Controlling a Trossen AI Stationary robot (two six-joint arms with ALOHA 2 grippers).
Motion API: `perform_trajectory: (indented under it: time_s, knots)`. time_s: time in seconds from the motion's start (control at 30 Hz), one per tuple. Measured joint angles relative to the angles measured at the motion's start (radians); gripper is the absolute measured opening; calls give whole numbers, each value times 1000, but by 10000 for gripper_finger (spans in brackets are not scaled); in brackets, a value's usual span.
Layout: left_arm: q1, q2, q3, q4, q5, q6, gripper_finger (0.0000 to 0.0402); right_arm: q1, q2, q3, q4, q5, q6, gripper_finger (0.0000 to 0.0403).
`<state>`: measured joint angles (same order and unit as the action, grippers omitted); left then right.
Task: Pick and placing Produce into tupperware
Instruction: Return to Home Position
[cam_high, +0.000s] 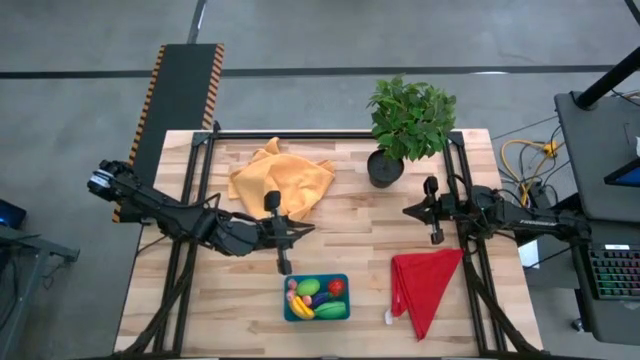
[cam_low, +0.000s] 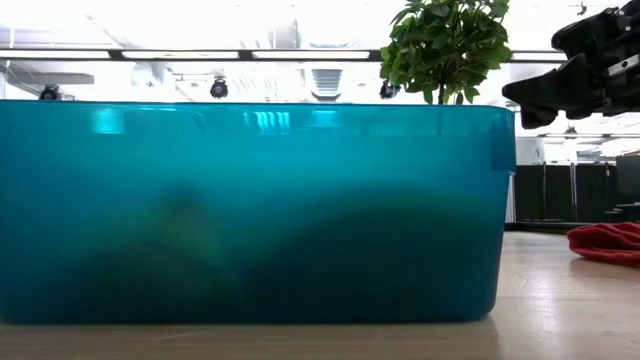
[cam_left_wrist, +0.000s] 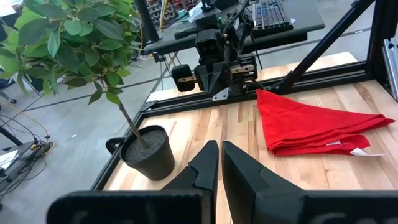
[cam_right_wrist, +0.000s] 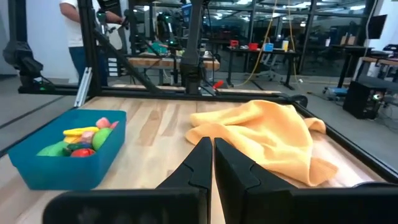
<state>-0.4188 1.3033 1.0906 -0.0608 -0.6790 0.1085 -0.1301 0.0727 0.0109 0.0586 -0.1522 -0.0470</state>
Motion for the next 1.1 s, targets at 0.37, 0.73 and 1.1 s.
perform_trajectory:
  time_s: [0.37,0.73,1.1]
  knots:
    - [20,-1,-21,1,9,-37,6,30,-26,2,-54,104,-45,9]
    - [312,-80,-353,536,627,-102,6,30,-25,2,-48,103,-31,9]
    - [346,-490,-622,448,569,-34,6,30,-24,2,-53,102,-23,9]
